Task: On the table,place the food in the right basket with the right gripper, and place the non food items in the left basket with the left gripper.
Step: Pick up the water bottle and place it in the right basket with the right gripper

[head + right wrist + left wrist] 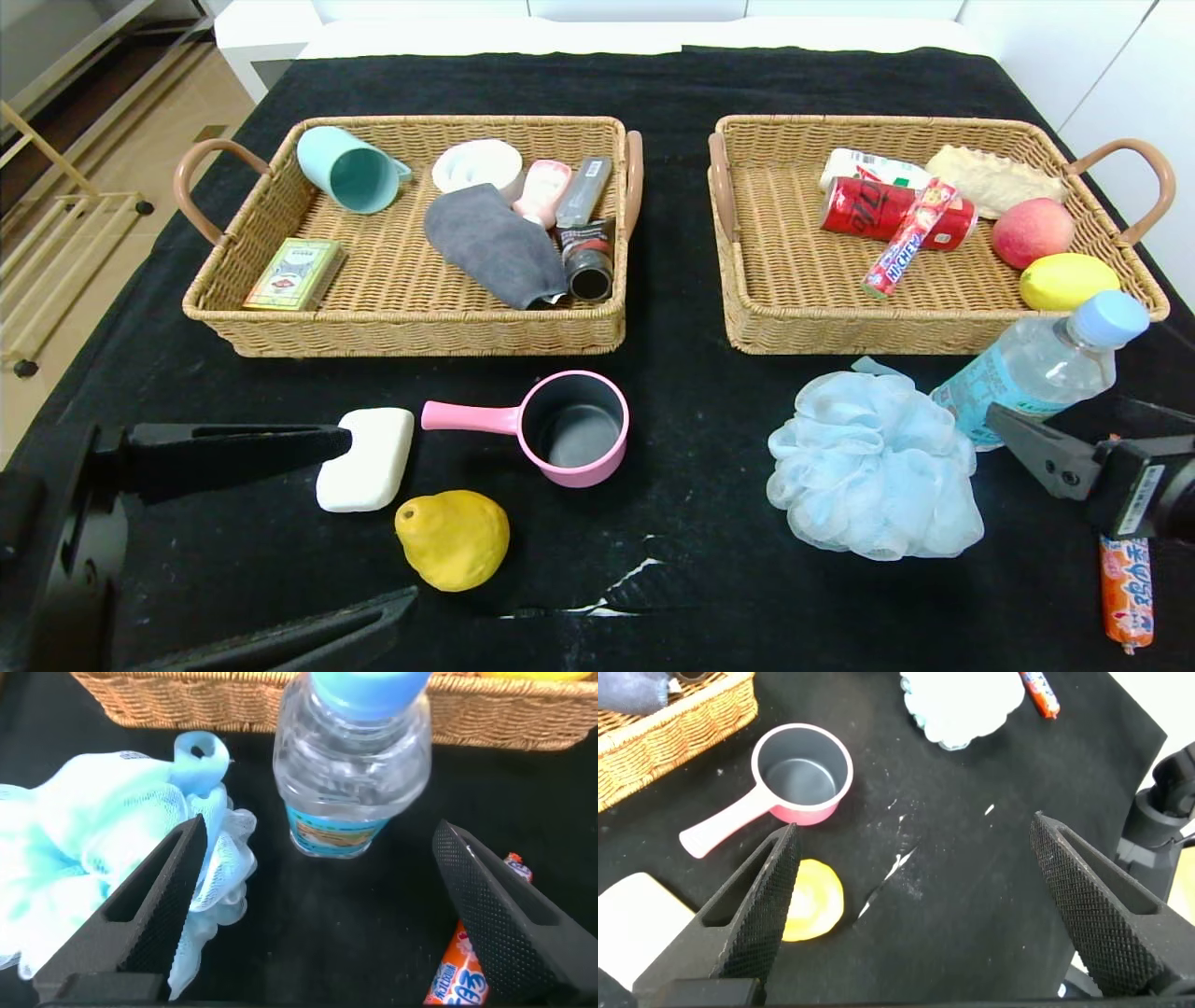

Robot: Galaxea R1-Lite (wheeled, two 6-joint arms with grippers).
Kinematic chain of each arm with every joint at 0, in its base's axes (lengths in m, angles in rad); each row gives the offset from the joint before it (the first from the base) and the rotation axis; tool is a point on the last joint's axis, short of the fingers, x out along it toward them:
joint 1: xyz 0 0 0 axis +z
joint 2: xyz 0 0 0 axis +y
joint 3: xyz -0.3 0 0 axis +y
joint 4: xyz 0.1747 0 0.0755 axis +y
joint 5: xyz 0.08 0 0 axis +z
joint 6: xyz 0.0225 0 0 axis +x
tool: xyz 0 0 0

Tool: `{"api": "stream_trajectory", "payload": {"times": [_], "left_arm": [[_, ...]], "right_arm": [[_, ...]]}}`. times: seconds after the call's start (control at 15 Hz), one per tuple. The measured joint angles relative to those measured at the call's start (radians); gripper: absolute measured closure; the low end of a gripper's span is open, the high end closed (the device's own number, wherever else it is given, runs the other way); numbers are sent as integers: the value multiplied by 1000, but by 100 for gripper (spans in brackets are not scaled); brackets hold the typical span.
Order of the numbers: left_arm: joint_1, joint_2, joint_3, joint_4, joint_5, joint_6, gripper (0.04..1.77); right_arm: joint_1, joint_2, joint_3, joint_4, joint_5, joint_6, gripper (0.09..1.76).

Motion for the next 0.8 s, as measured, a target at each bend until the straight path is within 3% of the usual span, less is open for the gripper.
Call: {"api": "stream_trajectory", "payload": {"times": [0.8], "left_arm": [[-6,-3,2,-1,3,-1,5]], "right_arm": [[-81,116,-10,-197,-19,-2,9]]}}
